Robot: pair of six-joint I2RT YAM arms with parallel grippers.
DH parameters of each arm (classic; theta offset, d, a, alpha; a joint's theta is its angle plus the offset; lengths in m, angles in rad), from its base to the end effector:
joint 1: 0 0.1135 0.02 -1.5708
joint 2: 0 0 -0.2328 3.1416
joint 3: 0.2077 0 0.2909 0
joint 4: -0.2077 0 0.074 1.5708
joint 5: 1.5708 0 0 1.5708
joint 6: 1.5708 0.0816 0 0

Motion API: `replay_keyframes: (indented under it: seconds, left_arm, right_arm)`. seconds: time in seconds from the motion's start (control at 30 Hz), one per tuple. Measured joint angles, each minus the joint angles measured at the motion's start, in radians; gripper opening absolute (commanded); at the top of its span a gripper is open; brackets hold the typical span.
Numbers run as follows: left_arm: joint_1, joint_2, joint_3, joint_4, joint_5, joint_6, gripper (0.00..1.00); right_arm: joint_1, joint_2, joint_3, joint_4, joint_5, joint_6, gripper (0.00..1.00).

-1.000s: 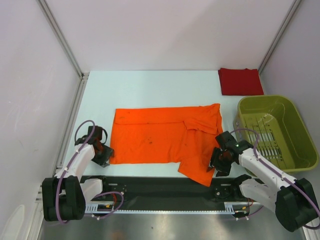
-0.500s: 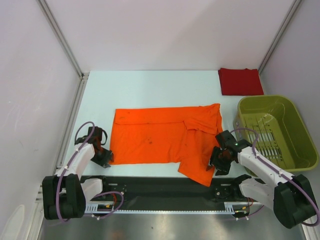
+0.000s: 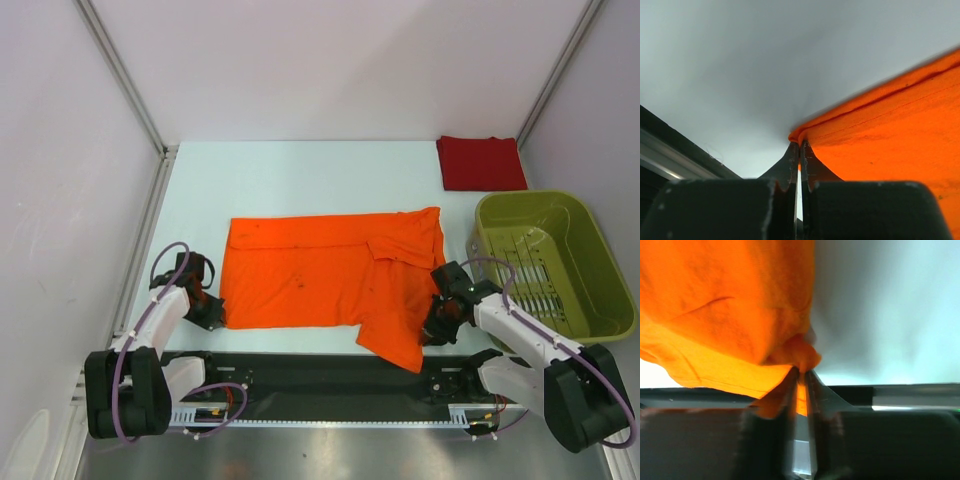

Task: Fold and stack the t-shirts
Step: Fold the tshirt

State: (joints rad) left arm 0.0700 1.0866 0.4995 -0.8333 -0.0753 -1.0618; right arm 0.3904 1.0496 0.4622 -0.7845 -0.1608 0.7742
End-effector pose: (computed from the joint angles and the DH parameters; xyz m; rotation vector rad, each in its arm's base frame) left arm 0.2042 0.0205 0.0582 -1.6015 2.5055 -0.0081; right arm 0.1844 0.0900 0.0561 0.5561 2.9903 0.3716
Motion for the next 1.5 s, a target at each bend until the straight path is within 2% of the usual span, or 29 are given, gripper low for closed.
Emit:
replay_keyframes:
  seconds: [0.03,0.57,0.8,0.93,1.07,1.17,1.5]
  left_arm:
    - [0.0,0.0,0.0,0.0,0.0,0.002,0.0]
    - [0.006,-0.027,0.002,-0.003,-0.047,0.017,0.0]
    - [0.009,-0.037,0.002,-0.03,-0.086,0.029,0.0]
    - [0.01,-0.035,0.021,-0.033,-0.083,0.085,0.0]
    - [0.009,-0.02,0.08,-0.033,-0.083,0.15,0.0]
    - [0.0,0.001,0.131,-0.015,-0.085,0.201,0.0]
    - [-0.014,0.213,0.24,0.07,-0.041,0.335,0.0]
  right_arm:
    - [0.002,-0.005,-0.006,0.006,-0.002,0.008,0.0]
    - [0.058,-0.319,0.075,-0.204,0.04,0.031,0.0]
    - [0.067,-0.314,0.076,-0.231,0.04,0.046,0.0]
    - [0.069,-0.31,0.088,-0.24,0.039,0.05,0.0]
    - [0.052,-0.25,0.16,-0.222,0.023,0.038,0.0]
    - [0.014,-0.143,0.256,-0.188,0.021,0.001,0.0]
    - [-0.209,0.185,0.555,-0.123,0.044,-0.191,0.0]
